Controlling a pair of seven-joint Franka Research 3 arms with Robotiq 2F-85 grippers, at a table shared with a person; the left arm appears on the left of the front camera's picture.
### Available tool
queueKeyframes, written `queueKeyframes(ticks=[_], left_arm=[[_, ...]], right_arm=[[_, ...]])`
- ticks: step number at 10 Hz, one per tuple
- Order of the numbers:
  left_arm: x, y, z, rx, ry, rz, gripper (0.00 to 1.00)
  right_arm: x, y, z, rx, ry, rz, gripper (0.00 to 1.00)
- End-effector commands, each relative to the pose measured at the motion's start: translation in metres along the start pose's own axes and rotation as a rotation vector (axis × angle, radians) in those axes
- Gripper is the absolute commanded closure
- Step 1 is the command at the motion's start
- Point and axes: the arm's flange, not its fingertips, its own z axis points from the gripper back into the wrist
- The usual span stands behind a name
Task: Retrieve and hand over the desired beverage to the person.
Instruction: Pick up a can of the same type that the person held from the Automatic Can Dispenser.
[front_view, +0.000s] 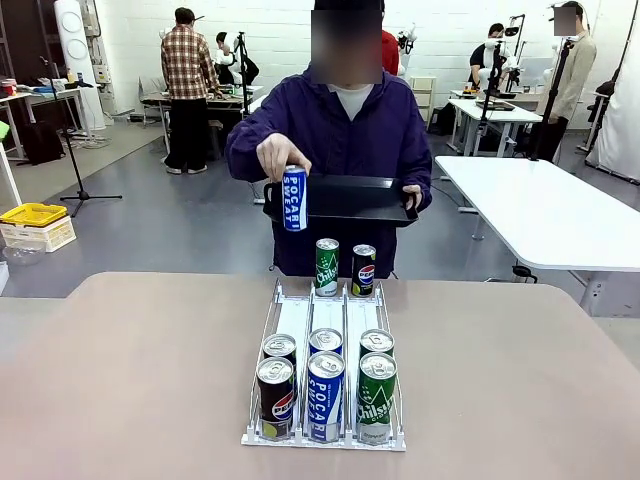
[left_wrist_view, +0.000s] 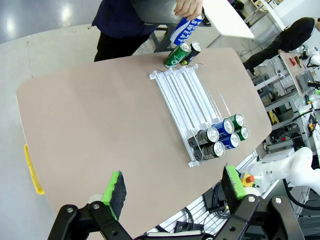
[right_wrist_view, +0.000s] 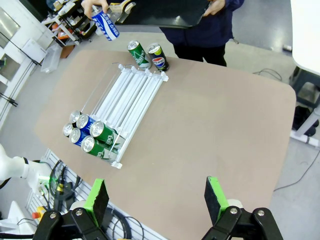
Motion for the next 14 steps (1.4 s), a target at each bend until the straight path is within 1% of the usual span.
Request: queueKeyframes(ticks=[1, 14], left_arm=[[0.0007, 0.0012, 0.0012, -0.015, -0.001, -0.017, 0.00], [0.0007, 0.0012, 0.0012, -0.015, -0.001, -0.017, 0.00]], right_arm=[[0.0023, -0.0008, -0.0019, 0.027, -0.007, 0.008, 0.00], [0.0023, -0.0008, -0.0019, 0.027, -0.007, 0.008, 0.00]])
